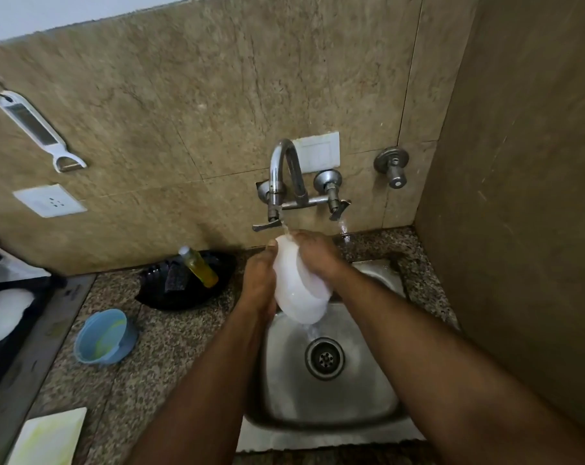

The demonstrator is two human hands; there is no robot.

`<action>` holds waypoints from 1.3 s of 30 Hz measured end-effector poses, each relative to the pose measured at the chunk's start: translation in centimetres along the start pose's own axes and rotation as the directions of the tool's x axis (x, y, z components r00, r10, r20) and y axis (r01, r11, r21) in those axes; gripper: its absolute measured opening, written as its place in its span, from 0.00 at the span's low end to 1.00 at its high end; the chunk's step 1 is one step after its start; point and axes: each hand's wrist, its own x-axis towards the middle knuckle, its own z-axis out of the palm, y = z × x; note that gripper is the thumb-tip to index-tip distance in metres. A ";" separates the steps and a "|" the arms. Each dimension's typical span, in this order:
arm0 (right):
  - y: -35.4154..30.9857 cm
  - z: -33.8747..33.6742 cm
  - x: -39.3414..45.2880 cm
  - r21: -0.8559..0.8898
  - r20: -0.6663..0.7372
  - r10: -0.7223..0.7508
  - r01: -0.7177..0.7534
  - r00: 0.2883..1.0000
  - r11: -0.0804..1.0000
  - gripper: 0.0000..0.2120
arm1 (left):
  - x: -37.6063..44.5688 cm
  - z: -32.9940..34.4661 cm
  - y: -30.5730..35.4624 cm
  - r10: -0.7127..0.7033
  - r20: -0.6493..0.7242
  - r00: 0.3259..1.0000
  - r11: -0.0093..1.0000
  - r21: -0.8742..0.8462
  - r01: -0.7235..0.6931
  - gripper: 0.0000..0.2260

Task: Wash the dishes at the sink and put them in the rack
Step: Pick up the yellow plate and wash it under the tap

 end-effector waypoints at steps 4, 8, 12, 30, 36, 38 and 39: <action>1.5 -0.2 -0.4 0.136 -0.022 0.079 -0.076 0.997 0.988 0.20 | -1.2 -0.2 -0.3 -0.057 -0.131 0.990 0.976 -0.215 0.027 0.13; 2.3 2.4 -3.8 0.262 -0.146 0.064 -0.024 0.987 0.965 0.23 | -1.4 0.1 -0.3 -0.164 -0.244 0.956 0.909 -0.413 0.050 0.12; 1.3 6.0 -8.0 -0.179 -0.166 -0.118 0.088 0.979 0.980 0.33 | -1.0 0.1 -0.5 -0.193 -0.324 0.926 0.915 -0.401 0.050 0.15; -2.1 3.9 -4.4 -0.267 0.000 -0.105 0.101 0.994 0.958 0.27 | -1.2 0.5 -0.8 0.095 -0.153 0.984 0.994 -0.045 -0.103 0.16; -0.8 0.5 0.6 0.094 0.018 0.232 -0.233 0.972 0.968 0.24 | -1.9 1.6 -1.0 0.155 -0.202 0.967 0.986 -0.026 -0.163 0.11; -1.1 2.1 -0.5 -0.227 -0.042 0.087 -0.094 0.995 0.969 0.25 | -1.7 1.3 -0.7 0.133 -0.254 0.958 0.984 -0.080 -0.157 0.12; -1.5 3.2 -1.7 -0.289 0.001 0.047 -0.045 0.999 0.956 0.29 | -1.2 0.9 -0.6 0.123 -0.242 0.962 0.986 -0.083 -0.146 0.14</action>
